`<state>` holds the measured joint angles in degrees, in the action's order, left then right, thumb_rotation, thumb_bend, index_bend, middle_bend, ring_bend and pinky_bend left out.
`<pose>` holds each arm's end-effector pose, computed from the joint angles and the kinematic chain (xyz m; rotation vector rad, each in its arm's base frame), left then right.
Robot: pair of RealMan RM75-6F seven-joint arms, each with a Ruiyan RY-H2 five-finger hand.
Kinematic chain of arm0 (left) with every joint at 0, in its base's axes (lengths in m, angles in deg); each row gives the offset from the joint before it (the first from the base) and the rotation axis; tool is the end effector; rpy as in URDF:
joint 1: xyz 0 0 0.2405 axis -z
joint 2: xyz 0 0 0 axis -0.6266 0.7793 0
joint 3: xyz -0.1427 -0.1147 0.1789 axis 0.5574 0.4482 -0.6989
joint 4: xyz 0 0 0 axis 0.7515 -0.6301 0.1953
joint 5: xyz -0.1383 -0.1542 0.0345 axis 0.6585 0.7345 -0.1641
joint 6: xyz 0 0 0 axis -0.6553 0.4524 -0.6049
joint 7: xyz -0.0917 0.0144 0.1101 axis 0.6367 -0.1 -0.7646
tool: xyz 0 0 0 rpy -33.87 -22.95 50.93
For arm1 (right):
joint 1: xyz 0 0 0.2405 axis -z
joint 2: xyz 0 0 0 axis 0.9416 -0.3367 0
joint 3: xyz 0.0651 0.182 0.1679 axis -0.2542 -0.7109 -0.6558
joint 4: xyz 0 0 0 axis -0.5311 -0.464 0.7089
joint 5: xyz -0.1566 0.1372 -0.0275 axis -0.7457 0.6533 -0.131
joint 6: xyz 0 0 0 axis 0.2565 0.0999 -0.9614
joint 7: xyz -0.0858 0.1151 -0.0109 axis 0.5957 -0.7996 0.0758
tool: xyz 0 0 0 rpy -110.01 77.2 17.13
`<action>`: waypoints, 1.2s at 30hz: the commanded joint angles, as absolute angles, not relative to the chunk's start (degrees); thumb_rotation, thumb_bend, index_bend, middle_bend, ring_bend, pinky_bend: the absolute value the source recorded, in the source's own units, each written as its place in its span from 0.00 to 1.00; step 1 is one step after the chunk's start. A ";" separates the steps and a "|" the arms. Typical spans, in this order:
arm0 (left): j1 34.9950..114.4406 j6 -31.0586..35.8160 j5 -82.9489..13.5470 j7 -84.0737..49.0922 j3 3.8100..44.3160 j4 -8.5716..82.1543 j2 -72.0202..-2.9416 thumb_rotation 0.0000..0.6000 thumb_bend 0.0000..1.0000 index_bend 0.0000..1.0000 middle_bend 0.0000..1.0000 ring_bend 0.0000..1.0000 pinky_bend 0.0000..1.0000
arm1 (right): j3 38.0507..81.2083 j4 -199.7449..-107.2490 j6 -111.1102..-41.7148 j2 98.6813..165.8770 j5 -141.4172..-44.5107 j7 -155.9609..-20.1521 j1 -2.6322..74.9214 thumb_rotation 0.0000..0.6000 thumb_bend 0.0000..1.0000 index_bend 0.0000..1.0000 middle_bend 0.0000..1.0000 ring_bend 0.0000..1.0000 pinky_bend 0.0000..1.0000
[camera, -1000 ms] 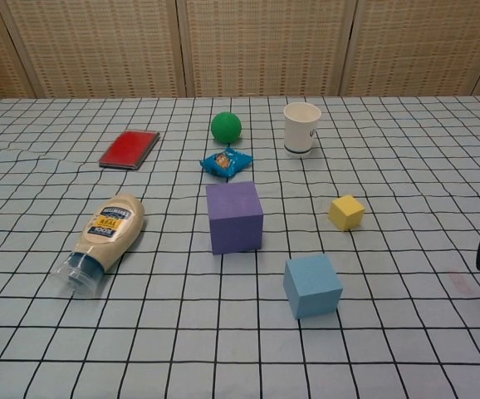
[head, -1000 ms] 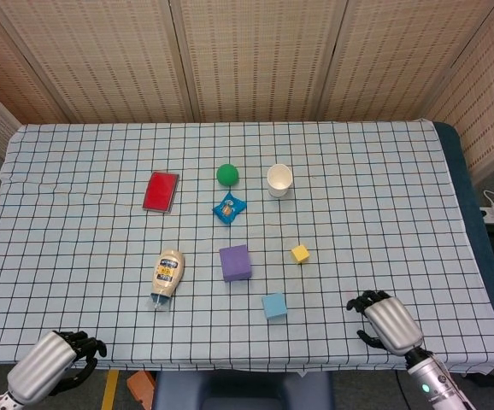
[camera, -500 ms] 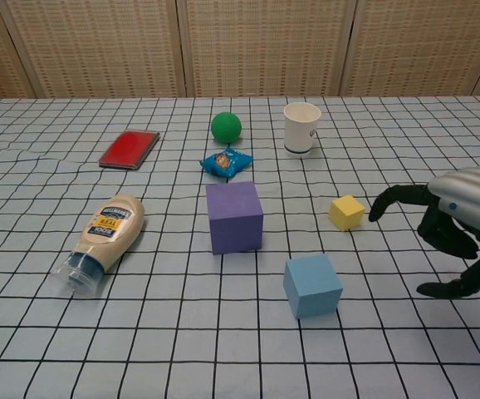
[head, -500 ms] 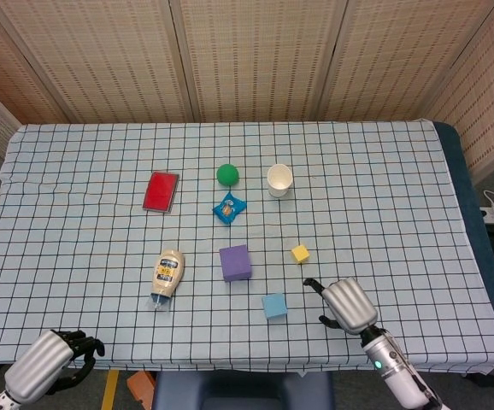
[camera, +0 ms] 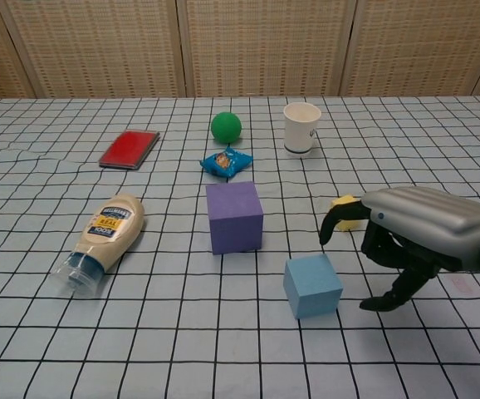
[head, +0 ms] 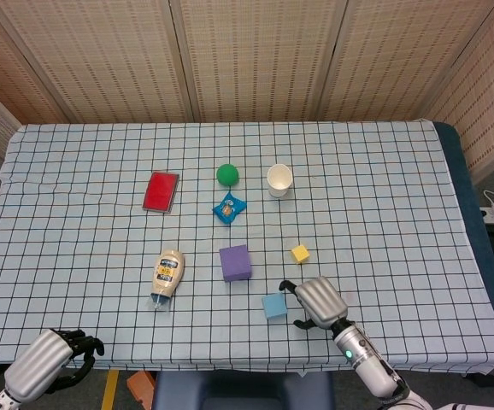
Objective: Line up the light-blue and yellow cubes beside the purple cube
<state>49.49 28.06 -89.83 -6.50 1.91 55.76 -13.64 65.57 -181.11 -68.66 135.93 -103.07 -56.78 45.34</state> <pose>-0.2608 0.1258 0.1352 -1.9862 -0.9298 -1.1476 -0.1647 -0.2267 -0.0283 1.9836 -1.0764 0.8602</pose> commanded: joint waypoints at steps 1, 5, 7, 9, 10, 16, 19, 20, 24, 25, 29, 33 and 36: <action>49.53 27.98 -89.77 -6.38 1.92 55.74 -13.64 1.00 0.52 0.49 0.61 0.56 0.78 | 65.71 -179.69 -68.35 137.38 -102.13 -56.83 44.58 1.00 0.02 0.35 0.91 0.79 0.85; 49.66 27.64 -89.66 -5.93 1.84 55.71 -13.65 1.00 0.52 0.49 0.61 0.56 0.78 | 65.92 -177.59 -68.07 139.37 -101.04 -57.56 43.86 1.00 0.02 0.36 0.91 0.80 0.86; 49.73 27.51 -89.70 -5.80 1.79 55.68 -13.65 1.00 0.52 0.49 0.61 0.56 0.78 | 66.02 -176.63 -68.07 140.27 -100.69 -58.13 43.61 1.00 0.02 0.38 0.91 0.80 0.86; 49.76 27.51 -89.79 -5.66 1.74 55.66 -13.64 1.00 0.52 0.49 0.61 0.56 0.78 | 66.18 -175.78 -68.29 141.01 -100.76 -58.58 43.47 1.00 0.02 0.41 0.92 0.81 0.87; 49.78 27.52 -89.81 -5.58 1.73 55.67 -13.63 1.00 0.52 0.49 0.61 0.56 0.78 | 66.28 -175.37 -68.44 141.36 -100.91 -58.83 43.42 1.00 0.02 0.42 0.92 0.81 0.87; 49.76 27.71 -89.83 -5.38 1.75 55.63 -13.59 1.00 0.52 0.49 0.61 0.56 0.78 | 66.73 -173.58 -69.78 142.86 -102.25 -61.10 43.42 1.00 0.02 0.54 0.93 0.82 0.88; 49.78 27.69 -89.97 -5.38 1.68 55.63 -13.55 1.00 0.52 0.49 0.61 0.56 0.78 | 66.82 -172.83 -70.93 143.32 -103.44 -62.80 43.66 1.00 0.02 0.59 0.94 0.83 0.89; 49.79 27.68 -90.04 -5.41 1.66 55.63 -13.56 1.00 0.52 0.49 0.61 0.56 0.78 | 66.82 -172.64 -71.32 143.41 -103.83 -63.37 43.73 1.00 0.02 0.60 0.94 0.83 0.89; 49.78 27.62 -90.08 -5.45 1.62 55.67 -13.58 1.00 0.52 0.49 0.61 0.56 0.78 | 66.74 -172.07 -72.43 143.41 -104.83 -64.54 43.83 1.00 0.02 0.63 0.94 0.83 0.89; 49.78 27.60 -90.08 -5.47 1.60 55.68 -13.58 1.00 0.52 0.49 0.61 0.56 0.78 | 66.66 -171.93 -72.70 143.40 -104.96 -64.55 43.82 1.00 0.02 0.63 0.94 0.83 0.89; 49.80 27.56 -90.28 -5.48 1.49 55.75 -13.53 1.00 0.52 0.49 0.61 0.56 0.78 | 65.90 -171.18 -74.17 143.62 -105.24 -64.02 43.74 1.00 0.02 0.63 0.94 0.83 0.89; 49.84 27.43 -90.34 -5.53 1.44 55.78 -13.55 1.00 0.52 0.49 0.61 0.56 0.78 | 64.55 -169.66 -74.70 144.47 -104.35 -63.49 43.23 1.00 0.02 0.63 0.94 0.83 0.89; 49.85 27.38 -90.34 -5.53 1.41 55.80 -13.54 1.00 0.52 0.49 0.61 0.56 0.78 | 64.02 -168.74 -74.55 144.97 -103.84 -63.37 42.87 1.00 0.02 0.63 0.94 0.83 0.89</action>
<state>49.85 27.38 -90.34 -5.53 1.42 55.80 -13.54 64.17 -168.95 -74.59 144.80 -104.00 -63.44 43.02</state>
